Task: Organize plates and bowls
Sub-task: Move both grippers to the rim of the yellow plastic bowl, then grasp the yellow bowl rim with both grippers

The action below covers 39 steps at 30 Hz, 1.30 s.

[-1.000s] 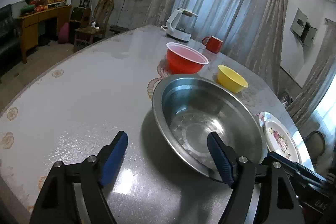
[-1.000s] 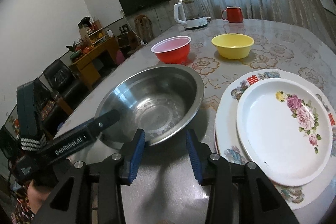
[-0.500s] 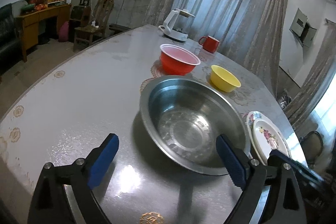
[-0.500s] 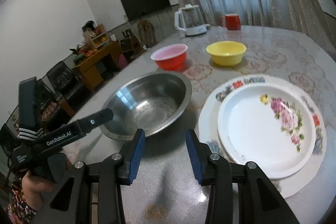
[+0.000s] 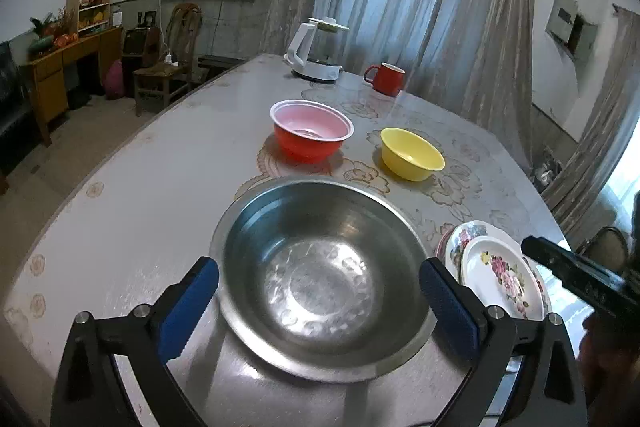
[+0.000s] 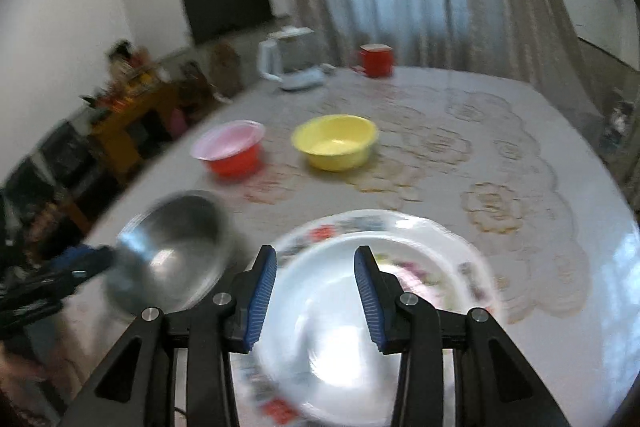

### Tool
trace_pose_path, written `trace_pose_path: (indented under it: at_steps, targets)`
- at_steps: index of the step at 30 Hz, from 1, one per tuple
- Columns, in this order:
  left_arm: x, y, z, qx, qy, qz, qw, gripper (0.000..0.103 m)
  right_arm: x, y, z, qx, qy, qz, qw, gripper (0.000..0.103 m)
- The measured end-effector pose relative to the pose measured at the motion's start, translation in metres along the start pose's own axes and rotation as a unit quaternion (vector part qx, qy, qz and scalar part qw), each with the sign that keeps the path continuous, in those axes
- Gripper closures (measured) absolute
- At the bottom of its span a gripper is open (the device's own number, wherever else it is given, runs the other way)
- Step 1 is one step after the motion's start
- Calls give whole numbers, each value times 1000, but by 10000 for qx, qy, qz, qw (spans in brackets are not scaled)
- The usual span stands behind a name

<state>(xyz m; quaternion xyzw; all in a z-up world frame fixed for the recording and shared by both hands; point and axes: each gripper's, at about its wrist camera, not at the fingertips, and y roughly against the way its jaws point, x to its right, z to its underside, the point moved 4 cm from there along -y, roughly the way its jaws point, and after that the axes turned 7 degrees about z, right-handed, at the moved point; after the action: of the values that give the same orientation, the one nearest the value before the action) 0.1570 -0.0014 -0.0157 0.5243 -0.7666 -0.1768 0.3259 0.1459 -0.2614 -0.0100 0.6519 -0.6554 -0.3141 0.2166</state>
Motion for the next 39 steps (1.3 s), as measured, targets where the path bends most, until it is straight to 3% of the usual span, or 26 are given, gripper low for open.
trace_pose_path:
  at_steps: [12,17,21,27,29,34,39]
  targets:
    - [36,-24,-41,-213,-247,292,9990,2,57,-70,-75,-370,-201,-46,9991,63]
    - [43,-42,-55,-436,-186,465,9978,2,67,-125,-100,-930,-599,-589,9921,63]
    - [42,-64,-68,-621,0,495,9968,2,79,-166,-112,-1306,-1086,-664,9832,63]
    - [45,-88,-82,-800,-116,375,9960,2,82,-204,-117,-1675,-1602,-834,9692,63]
    - [47,-96,-86,-894,-135,358,9953,2,77,-212,-117,-1749,-1558,-785,9690,63]
    - [60,-111,-99,-891,-360,464,9943,3,67,-226,-115,-1809,-1316,-835,9711,79]
    - [74,-132,-109,-919,-767,365,9921,14,74,-228,-109,-1836,-1219,-837,9718,79]
